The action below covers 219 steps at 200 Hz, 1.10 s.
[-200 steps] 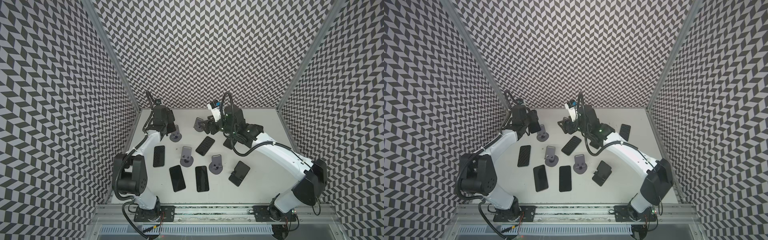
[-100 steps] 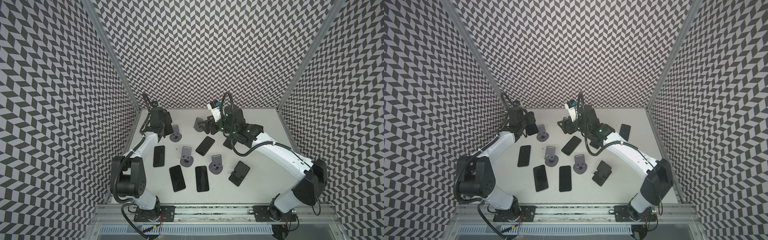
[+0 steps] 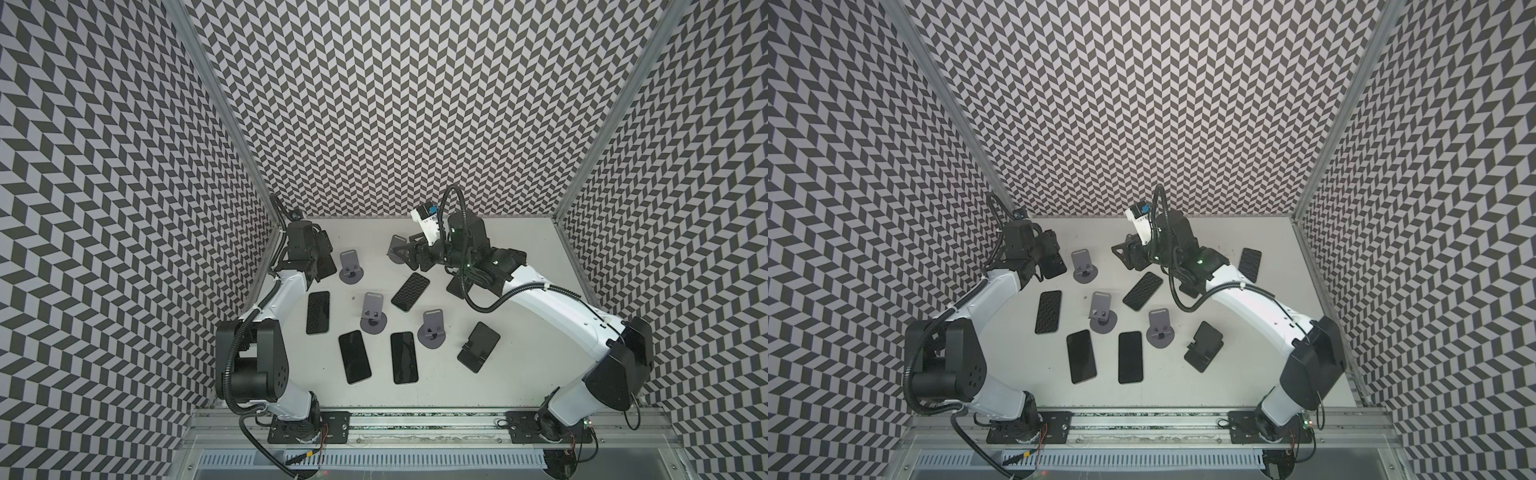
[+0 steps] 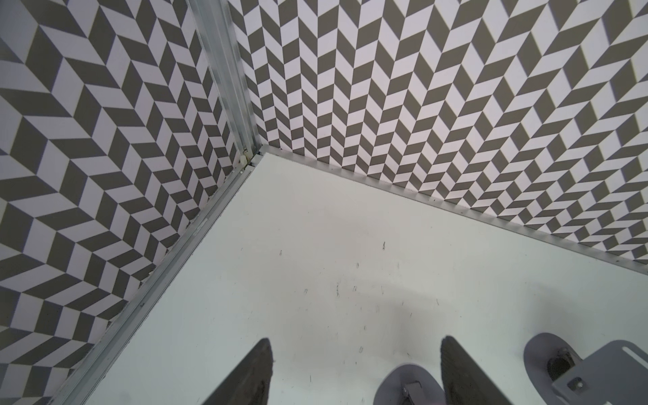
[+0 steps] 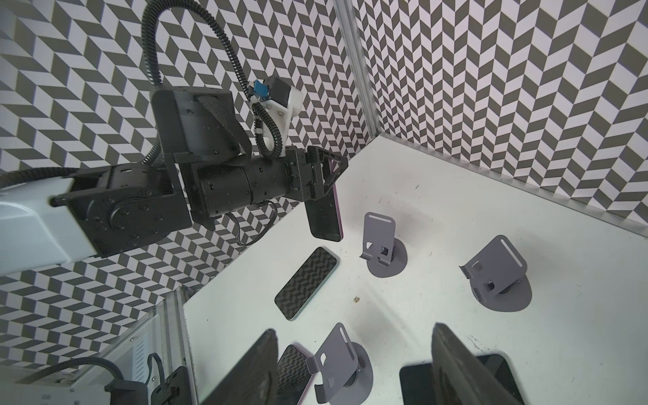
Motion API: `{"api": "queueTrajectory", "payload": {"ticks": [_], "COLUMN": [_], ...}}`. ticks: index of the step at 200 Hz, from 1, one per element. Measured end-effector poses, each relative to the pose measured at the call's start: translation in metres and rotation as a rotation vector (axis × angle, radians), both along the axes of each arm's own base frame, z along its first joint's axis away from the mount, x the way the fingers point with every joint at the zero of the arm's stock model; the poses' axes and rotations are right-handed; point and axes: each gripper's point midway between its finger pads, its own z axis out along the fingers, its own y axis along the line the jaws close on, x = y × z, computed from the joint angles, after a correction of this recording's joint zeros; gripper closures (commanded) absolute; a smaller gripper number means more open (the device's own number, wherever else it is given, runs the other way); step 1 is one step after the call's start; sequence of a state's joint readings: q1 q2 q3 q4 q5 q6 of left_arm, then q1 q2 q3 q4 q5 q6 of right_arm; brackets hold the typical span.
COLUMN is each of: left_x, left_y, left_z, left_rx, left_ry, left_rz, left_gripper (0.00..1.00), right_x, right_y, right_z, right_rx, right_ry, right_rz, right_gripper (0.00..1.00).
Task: Remove the phone from the phone stand
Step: Place the phone at the top-left of the table.
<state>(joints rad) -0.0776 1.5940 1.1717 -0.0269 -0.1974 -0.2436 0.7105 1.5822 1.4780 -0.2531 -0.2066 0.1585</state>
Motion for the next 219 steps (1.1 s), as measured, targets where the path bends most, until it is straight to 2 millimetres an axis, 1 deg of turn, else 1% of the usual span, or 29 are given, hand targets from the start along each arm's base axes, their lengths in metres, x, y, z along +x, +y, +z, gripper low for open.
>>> {"api": "queueTrajectory", "payload": {"ticks": [23, 48, 69, 106, 158, 191, 200, 219], "left_x": [-0.002, -0.008, -0.014, -0.019, -0.024, -0.025, -0.025, -0.023], "left_y": [0.012, 0.021, 0.028, 0.041, 0.073, 0.090, 0.094, 0.102], "left_z": [0.002, 0.002, -0.005, -0.018, -0.024, -0.026, -0.029, -0.041], "left_rx": [-0.002, -0.004, -0.006, -0.012, -0.018, -0.021, -0.021, -0.023], "left_ry": [-0.002, -0.003, 0.012, 0.041, 0.052, 0.052, 0.055, 0.079], "left_rz": [0.021, 0.036, 0.045, 0.062, 0.123, 0.152, 0.158, 0.171], "left_gripper": [0.56, 0.56, 0.56, 0.56, 0.56, 0.56, 0.56, 0.56], "right_x": [-0.002, -0.006, -0.008, -0.012, -0.029, -0.041, -0.043, -0.049], "right_y": [0.002, 0.005, 0.008, 0.013, 0.035, 0.046, 0.049, 0.053], "right_z": [0.000, 0.002, 0.003, -0.002, -0.016, -0.017, -0.017, -0.017], "right_rx": [0.006, 0.018, 0.026, 0.024, 0.005, -0.005, -0.007, -0.012], "right_ry": [0.004, 0.008, 0.007, 0.019, 0.042, 0.030, 0.029, 0.021], "right_rz": [0.015, 0.042, 0.060, 0.084, 0.149, 0.187, 0.193, 0.205], "right_gripper": [0.31, 0.32, 0.33, 0.34, 0.34, 0.35, 0.34, 0.34]}}
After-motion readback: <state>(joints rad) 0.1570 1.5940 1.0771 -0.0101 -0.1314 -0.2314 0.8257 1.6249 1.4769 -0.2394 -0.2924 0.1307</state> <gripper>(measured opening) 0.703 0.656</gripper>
